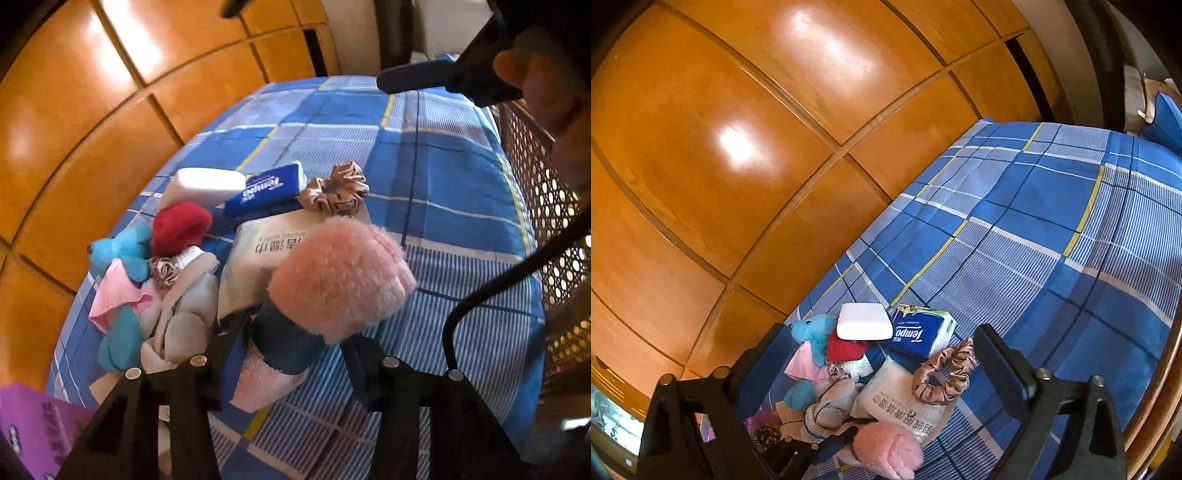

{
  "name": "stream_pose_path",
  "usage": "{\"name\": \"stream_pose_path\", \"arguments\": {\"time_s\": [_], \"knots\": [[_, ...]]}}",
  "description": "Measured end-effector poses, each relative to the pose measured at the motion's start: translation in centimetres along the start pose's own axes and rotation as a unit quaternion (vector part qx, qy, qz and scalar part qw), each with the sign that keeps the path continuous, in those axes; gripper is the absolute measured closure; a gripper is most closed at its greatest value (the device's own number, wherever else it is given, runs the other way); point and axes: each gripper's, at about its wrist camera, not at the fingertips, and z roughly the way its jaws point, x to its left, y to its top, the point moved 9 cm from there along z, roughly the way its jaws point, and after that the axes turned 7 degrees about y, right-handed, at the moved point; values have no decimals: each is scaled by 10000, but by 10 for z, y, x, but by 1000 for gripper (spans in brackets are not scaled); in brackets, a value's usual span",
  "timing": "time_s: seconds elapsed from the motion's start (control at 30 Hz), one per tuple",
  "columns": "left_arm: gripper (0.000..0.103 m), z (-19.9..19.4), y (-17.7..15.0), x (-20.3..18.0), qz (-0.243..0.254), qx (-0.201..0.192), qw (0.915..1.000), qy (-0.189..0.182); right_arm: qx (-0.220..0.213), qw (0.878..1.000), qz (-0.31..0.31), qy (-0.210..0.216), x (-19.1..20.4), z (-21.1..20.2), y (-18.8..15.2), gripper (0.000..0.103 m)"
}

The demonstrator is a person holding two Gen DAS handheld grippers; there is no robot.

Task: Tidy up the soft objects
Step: 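Reach the left tool into the pile and grasp the pink towel roll, then set pink towel roll in tray with left tool while right tool reaches wipes packet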

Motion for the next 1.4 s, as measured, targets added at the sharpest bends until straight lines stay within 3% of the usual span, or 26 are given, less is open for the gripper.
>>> {"name": "stream_pose_path", "arguments": {"time_s": [0.17, 0.27, 0.47, 0.8, 0.93, 1.07, 1.17, 1.23, 1.4], "knots": [[59, -22, -12, 7, -610, -37, 9975, -350, 125, 9999, -64, -14, 3, 4, -2, 21], [59, -35, -20, 12, -1007, -7, 9933, -575, 282, 9996, 24, 15, 1, 9, -5, 23], [59, -63, -26, 38, -2023, -2, 9747, -949, 1181, 9926, -132, -261, 1, 36, -28, 27], [59, -106, 21, 120, -3187, -503, 9399, -1119, 1752, 9805, -864, -204, 22, 51, -52, 29], [59, -114, 33, 179, -3681, -695, 9243, -736, 1946, 9730, -1205, -300, 29, 57, -61, 29], [59, -122, 15, 242, -4235, -706, 9030, -150, 2219, 9632, -1485, -301, 35, 61, -72, 29], [59, -135, -23, 285, -4668, -704, 8811, 296, 2465, 9516, -1791, -413, 38, 69, -81, 29], [59, -149, -60, 313, -4989, -701, 8617, 599, 2650, 9417, -2025, -441, 41, 72, -88, 29], [59, -179, -145, 342, -5376, -618, 8329, 1158, 3258, 9028, -2729, -664, 48, 81, -103, 29]]}}
